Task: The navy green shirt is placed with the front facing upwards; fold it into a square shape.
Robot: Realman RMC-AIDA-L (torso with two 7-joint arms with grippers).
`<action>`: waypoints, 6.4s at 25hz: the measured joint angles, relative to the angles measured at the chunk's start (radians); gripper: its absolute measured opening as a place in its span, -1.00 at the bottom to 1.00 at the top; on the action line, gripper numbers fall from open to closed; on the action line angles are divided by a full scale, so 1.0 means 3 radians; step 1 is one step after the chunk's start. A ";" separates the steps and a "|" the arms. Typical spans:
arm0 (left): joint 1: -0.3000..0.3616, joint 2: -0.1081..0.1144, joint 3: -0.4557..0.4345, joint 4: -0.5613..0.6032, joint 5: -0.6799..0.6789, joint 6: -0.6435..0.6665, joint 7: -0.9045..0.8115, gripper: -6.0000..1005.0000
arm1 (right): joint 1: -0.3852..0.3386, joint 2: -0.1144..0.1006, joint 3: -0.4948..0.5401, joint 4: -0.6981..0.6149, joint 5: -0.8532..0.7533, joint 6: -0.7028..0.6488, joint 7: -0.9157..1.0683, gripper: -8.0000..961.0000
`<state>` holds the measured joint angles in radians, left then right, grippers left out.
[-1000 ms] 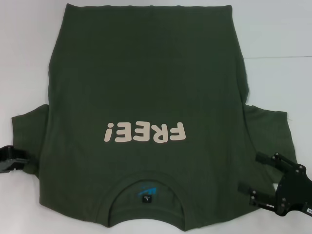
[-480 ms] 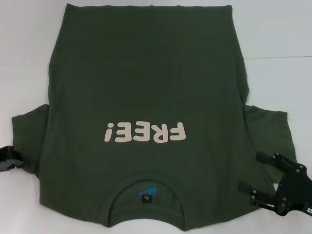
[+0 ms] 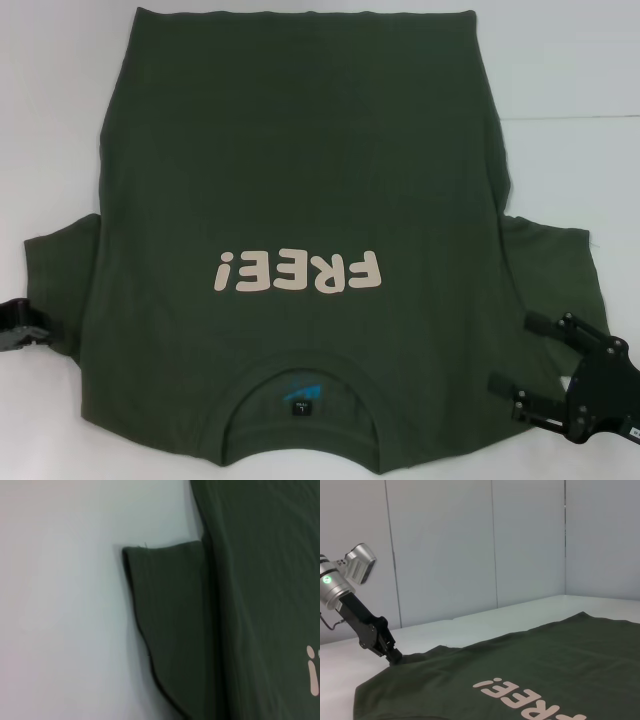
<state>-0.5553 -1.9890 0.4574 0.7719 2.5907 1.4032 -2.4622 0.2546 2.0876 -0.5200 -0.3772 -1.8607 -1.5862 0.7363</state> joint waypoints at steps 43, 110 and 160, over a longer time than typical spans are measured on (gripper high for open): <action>-0.0121 -0.0052 0.0315 0.0116 0.0204 -0.0176 -0.0165 0.08 | 0.0026 0.0000 0.0005 -0.0009 0.0005 0.0001 0.0000 0.93; -0.0073 0.0012 0.0107 0.0441 0.0099 0.0279 -0.0001 -0.79 | 0.0075 0.0005 0.0092 0.0010 0.0010 -0.0020 -0.0008 0.93; -0.0139 -0.0004 0.0303 0.0369 0.0450 0.0304 -0.0284 0.88 | 0.0084 0.0005 0.0092 0.0010 0.0010 -0.0015 0.0000 0.93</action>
<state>-0.5971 -1.9901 0.5482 0.8825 2.7259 1.4943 -2.5473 0.2798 2.0892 -0.4924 -0.3743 -1.8576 -1.5907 0.7364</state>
